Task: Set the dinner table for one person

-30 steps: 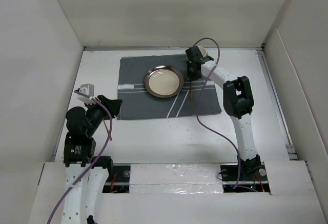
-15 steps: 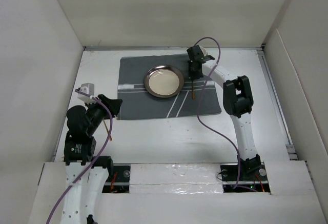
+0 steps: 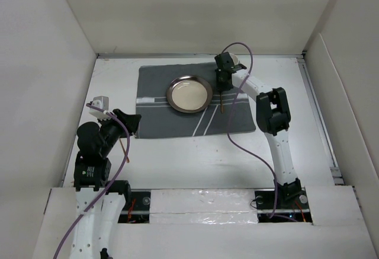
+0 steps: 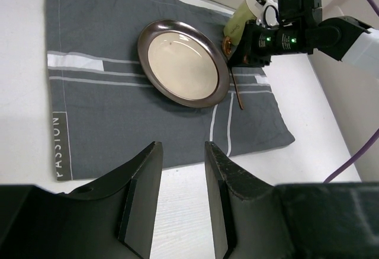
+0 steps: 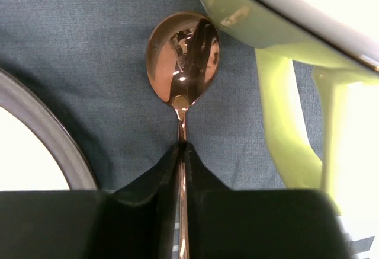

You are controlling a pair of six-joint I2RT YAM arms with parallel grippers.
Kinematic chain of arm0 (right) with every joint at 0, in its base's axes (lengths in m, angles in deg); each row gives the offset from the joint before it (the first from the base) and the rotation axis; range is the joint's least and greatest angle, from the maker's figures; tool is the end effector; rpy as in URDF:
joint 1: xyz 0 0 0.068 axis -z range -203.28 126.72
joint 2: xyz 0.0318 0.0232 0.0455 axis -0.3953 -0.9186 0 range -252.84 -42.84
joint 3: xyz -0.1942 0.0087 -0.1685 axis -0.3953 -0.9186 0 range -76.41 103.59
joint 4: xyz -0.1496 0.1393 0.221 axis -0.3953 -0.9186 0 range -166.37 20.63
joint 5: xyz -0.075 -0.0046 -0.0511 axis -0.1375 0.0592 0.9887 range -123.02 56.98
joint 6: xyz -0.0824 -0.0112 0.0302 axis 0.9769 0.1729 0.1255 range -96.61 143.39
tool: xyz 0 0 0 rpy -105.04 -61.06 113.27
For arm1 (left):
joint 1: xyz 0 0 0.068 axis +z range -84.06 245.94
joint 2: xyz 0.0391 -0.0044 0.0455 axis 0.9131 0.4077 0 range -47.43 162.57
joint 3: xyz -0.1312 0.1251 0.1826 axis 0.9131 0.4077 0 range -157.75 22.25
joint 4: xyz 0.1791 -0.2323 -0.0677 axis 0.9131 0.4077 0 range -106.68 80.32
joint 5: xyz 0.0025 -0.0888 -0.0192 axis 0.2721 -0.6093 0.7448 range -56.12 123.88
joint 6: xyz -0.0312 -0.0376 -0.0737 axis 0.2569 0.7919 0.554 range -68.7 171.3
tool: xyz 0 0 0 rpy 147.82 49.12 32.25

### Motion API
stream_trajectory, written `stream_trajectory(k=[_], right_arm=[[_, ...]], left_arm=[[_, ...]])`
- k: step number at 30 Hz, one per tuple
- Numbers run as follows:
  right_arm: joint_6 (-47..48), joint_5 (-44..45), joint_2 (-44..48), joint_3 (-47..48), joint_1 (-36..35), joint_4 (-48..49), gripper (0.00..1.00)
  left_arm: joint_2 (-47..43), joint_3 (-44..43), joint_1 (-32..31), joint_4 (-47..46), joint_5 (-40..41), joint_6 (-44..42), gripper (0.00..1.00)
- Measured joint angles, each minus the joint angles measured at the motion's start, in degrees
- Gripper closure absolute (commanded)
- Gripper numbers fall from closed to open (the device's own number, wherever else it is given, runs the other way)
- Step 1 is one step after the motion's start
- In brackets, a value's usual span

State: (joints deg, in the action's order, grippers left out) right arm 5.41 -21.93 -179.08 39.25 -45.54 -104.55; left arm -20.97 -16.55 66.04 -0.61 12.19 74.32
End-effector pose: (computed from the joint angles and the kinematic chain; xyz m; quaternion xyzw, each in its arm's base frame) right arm 0.5367 0.2034 0.1152 -0.0071 0.9516 0.0140 0.3068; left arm 0.2121 -0.0287 0.3344 -0.0176 0.7279 -0.2680 0.6309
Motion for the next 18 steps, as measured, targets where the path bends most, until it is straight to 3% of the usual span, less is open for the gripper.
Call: stream_trajectory(k=[3,7,10,12,13,14,15,18], right_arm=[[0.0,-0.1,0.0,0.0,0.0,0.1,0.57],[0.3,-0.9,1.5,-1.9,-0.5,1.1,0.48],[0.4,-2.2,7.4,-7.8,-1.3,2.9,0.48],[0.6,-3.5,15.0,-14.6,-2.0,4.8,0.56],[0.6,-4.3,19.9,-18.5,-2.6,6.2,0.66],[0.4,-5.2,25.6,-23.1,-3.2,8.9,0.9],[0.3,-6.2,31.8,-28.4,-4.0,12.3,0.99],[-1.2,-9.7,49.2,-42.5,-6.8,23.7,1.0]], left_arm=[[0.0,0.0,0.0,0.0,0.2,0.0,0.68],[0.5,0.0,0.0,0.0,1.0,0.0,0.66],[2.0,0.0,0.1,0.1,3.4,0.5,0.68],[3.7,0.0,0.7,0.8,6.2,1.3,0.68],[4.9,0.0,1.1,1.1,7.3,1.6,0.68],[6.2,0.0,1.3,1.4,8.3,1.8,0.68],[7.7,0.0,1.5,1.7,9.0,2.0,0.68],[12.7,-0.2,1.5,2.3,10.7,2.3,0.7]])
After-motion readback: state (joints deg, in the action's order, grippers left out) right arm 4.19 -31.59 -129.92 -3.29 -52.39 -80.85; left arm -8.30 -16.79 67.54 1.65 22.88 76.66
